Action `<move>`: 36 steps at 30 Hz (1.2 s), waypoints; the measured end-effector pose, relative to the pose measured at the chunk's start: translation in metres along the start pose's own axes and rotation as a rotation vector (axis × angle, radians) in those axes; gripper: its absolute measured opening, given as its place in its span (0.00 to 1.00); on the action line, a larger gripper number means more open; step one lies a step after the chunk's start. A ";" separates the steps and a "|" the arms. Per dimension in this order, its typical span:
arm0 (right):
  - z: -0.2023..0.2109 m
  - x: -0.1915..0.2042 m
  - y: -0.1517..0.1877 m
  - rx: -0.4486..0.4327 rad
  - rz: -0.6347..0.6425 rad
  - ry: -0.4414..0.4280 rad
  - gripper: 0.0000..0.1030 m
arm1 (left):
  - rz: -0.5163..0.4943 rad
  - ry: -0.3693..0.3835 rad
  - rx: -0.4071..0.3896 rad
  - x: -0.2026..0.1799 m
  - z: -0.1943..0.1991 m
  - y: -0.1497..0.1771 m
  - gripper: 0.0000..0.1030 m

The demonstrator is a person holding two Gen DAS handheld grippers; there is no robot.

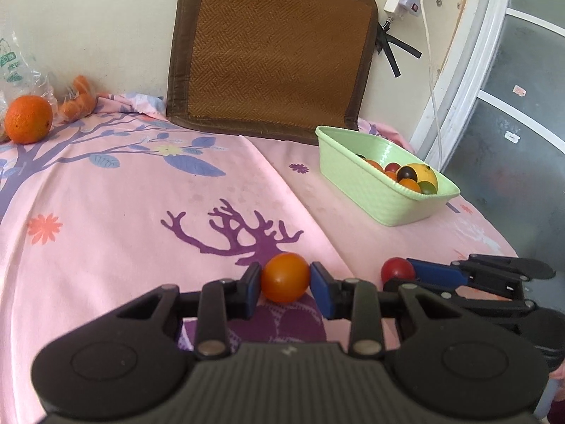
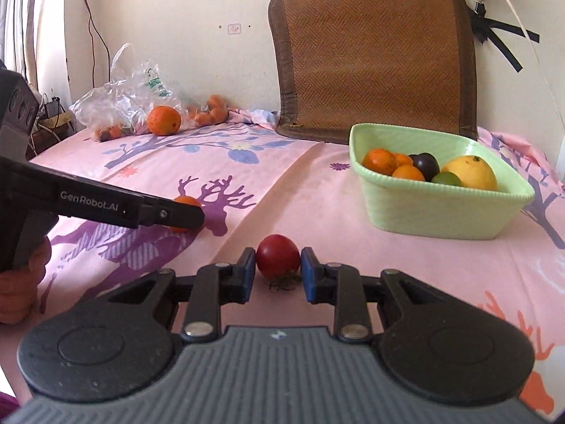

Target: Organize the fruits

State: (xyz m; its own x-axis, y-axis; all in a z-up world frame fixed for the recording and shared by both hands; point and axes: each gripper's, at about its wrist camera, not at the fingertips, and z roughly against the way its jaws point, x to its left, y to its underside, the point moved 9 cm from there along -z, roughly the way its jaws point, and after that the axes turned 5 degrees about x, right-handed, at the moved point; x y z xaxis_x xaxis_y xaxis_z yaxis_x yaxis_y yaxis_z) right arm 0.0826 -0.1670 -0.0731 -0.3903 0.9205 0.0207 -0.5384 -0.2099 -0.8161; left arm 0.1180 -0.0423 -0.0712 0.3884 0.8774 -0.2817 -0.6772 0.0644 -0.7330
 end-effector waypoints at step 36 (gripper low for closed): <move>0.002 -0.006 -0.001 -0.025 -0.023 0.014 0.46 | 0.019 0.013 -0.061 0.002 0.010 -0.003 0.56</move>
State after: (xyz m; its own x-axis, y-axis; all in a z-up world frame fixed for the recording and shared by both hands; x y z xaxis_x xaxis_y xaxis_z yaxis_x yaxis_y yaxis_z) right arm 0.0840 -0.1728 -0.0713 -0.3673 0.9296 0.0320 -0.5282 -0.1801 -0.8298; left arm 0.1146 -0.0356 -0.0635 0.3842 0.8718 -0.3040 -0.6455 0.0182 -0.7635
